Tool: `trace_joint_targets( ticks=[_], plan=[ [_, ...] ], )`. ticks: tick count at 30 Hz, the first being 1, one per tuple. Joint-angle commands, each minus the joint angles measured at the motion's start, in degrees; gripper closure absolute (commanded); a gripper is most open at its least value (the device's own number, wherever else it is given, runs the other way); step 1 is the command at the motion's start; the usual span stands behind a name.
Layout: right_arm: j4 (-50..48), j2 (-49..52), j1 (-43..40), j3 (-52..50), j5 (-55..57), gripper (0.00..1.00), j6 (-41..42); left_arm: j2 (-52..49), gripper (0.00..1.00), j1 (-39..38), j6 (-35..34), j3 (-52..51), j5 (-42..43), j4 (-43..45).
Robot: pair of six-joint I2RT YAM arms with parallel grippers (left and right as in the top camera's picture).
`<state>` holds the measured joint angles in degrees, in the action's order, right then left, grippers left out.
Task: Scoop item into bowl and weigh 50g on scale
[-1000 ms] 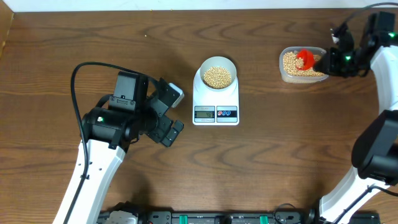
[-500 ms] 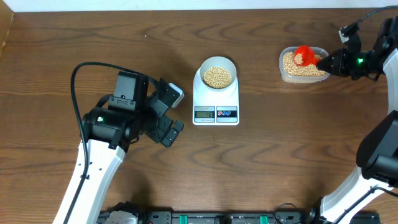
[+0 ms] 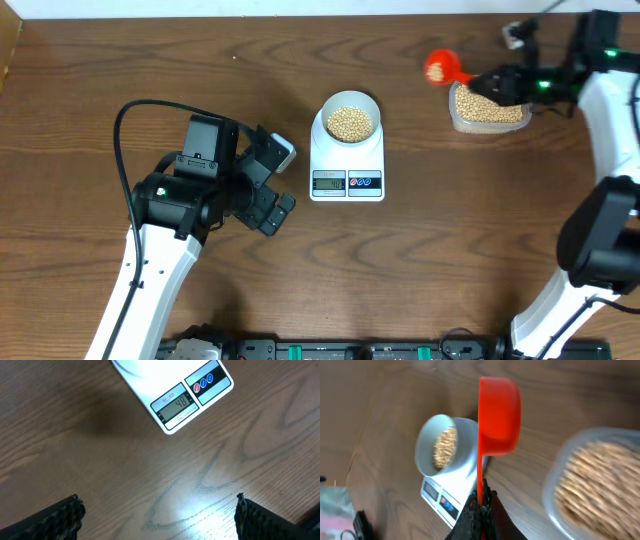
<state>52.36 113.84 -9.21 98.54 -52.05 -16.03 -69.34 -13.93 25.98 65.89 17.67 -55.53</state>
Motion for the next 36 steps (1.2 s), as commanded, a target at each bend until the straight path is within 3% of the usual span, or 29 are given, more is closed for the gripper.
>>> trace_joint_targets(
  ticks=[1, 11, 16, 19, 26, 30, 36],
  plan=[
    [-1.7, -1.88, 3.45, 1.22, -3.87, 0.98, 0.87, -0.26, 0.02, -0.02, 0.98, 0.13, -0.22, -0.13],
    [-2.86, -1.88, 12.15, 1.22, -4.07, 0.99, 0.04, -0.26, 0.02, -0.02, 0.98, 0.13, -0.22, -0.13],
    [0.96, -1.88, 15.23, 1.22, -2.45, 0.99, -11.26, -0.26, 0.02, -0.02, 0.98, 0.13, -0.22, -0.13],
    [1.14, -1.86, 16.46, 1.2, 3.72, 0.99, -10.58, -0.26, 0.02, -0.02, 0.98, 0.13, -0.22, -0.13],
    [0.07, -1.86, 17.09, 1.2, 4.04, 0.99, -10.16, -0.26, 0.02, -0.02, 0.98, 0.13, -0.22, -0.15],
    [2.16, -1.88, 17.46, 1.2, 2.14, 0.99, -17.38, -0.26, 0.02, -0.02, 0.98, 0.13, -0.22, -0.13],
    [0.72, -1.86, 17.51, 1.2, 6.08, 0.99, -13.4, -0.26, 0.02, -0.02, 0.98, 0.13, -0.22, -0.13]
  ],
)
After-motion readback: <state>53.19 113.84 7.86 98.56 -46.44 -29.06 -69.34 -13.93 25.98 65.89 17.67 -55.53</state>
